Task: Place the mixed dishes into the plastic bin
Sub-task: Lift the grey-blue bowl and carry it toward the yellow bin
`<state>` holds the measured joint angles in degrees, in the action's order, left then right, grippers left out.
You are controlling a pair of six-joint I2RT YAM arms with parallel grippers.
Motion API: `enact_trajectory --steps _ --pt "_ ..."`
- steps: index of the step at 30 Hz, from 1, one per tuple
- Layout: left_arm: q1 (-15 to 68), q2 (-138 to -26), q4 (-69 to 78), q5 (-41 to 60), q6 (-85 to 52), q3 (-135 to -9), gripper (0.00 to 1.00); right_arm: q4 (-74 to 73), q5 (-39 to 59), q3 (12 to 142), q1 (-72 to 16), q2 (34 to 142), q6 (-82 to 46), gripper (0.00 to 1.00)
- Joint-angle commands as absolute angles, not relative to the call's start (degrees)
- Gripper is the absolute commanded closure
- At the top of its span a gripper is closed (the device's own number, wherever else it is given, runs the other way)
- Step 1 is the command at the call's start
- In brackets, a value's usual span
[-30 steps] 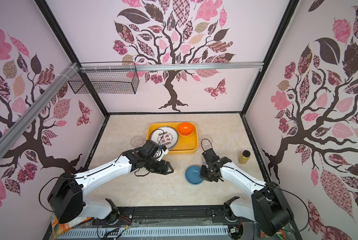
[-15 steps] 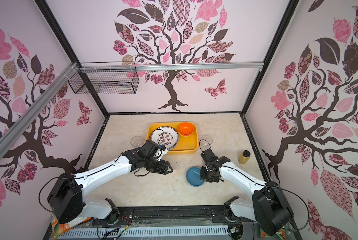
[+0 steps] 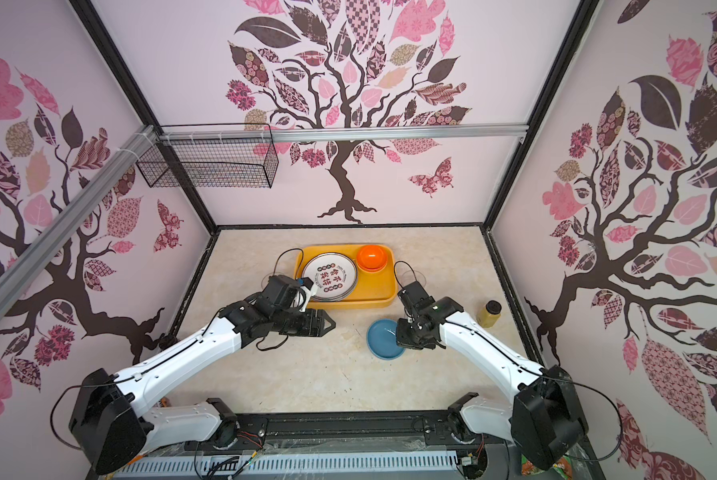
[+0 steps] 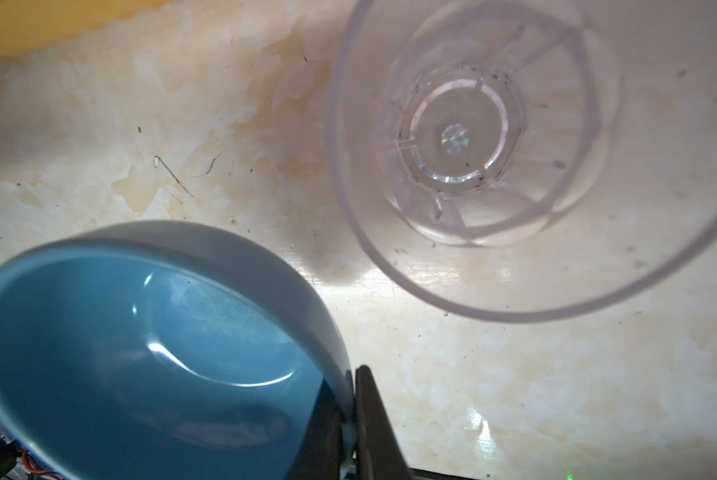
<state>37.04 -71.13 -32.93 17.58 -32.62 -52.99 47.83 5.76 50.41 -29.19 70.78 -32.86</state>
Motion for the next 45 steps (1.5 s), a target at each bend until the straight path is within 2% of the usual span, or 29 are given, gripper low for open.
enact_trajectory --steps 1,20,45 --pt "35.9 -69.2 -31.4 17.0 -33.8 -51.4 0.23 50.3 5.2 54.7 -29.5 72.8 -30.8 0.94" --pt "33.7 -67.5 -35.1 10.9 -33.9 -54.2 0.23 51.1 3.6 76.7 -28.8 90.0 -25.0 0.94" --pt "31.6 -69.4 -36.1 8.3 -35.4 -57.6 0.22 56.9 2.9 108.6 -20.1 114.5 -23.1 0.94"
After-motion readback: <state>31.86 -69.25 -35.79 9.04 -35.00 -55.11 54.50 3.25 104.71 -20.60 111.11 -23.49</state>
